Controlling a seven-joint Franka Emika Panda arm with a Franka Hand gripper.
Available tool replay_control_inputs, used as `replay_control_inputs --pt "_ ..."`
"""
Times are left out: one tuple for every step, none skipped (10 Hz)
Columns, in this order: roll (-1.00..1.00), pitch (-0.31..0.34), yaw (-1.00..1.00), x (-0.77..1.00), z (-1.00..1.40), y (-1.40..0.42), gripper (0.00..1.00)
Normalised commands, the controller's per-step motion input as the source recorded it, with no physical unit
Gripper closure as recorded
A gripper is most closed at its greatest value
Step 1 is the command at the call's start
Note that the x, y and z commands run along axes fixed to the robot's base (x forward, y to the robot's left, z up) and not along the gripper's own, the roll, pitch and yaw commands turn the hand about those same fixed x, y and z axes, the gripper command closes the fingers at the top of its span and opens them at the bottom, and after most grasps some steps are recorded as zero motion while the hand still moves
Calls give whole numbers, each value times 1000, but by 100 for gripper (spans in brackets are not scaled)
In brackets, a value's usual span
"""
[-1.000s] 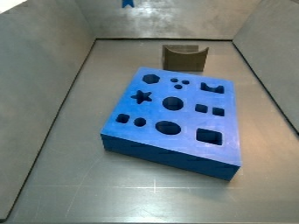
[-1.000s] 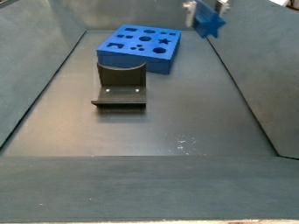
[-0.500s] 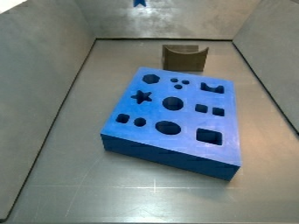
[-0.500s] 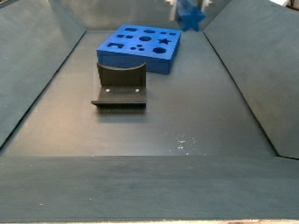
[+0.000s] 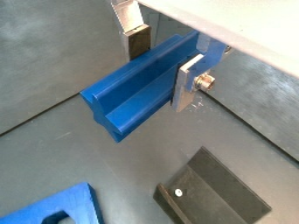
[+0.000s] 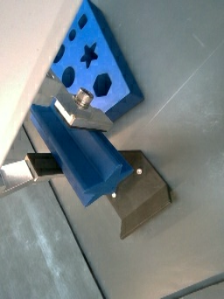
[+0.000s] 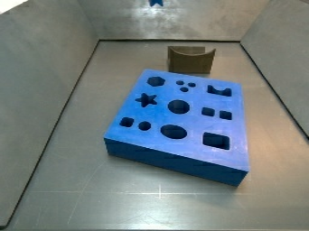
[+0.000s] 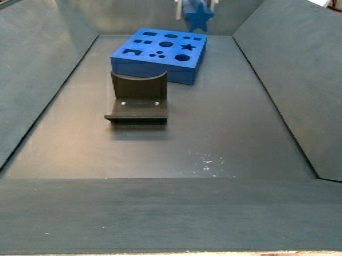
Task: Pick up the star object. Move up. Place the star object on the fixture. Regrasp the star object. Move to above the board. Insert the star object.
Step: Place the star object on the fixture.
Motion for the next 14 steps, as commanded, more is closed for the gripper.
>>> replay_control_inputs --pt "-1000 144 -76 1000 -174 397 100" --pt "-1000 144 -93 1000 -150 362 100" --pt "-1000 165 -98 1000 -100 272 100" --pt "-1000 176 -102 1000 -86 239 100" --pt "-1000 178 -116 1000 -74 193 100" --pt "-1000 181 -124 1000 -64 173 100" --pt "-895 168 -133 1000 -48 140 100" --pt "-727 139 -128 1000 -39 124 100" --pt "-507 105 -119 997 -34 102 100" --pt "-394 92 -112 950 -27 93 100" --pt "-240 75 -98 847 -13 54 100" --pt "-200 62 -90 758 -10 48 100" --pt "-182 58 -79 644 -15 45 100" --pt "-177 60 -75 591 -11 41 100"
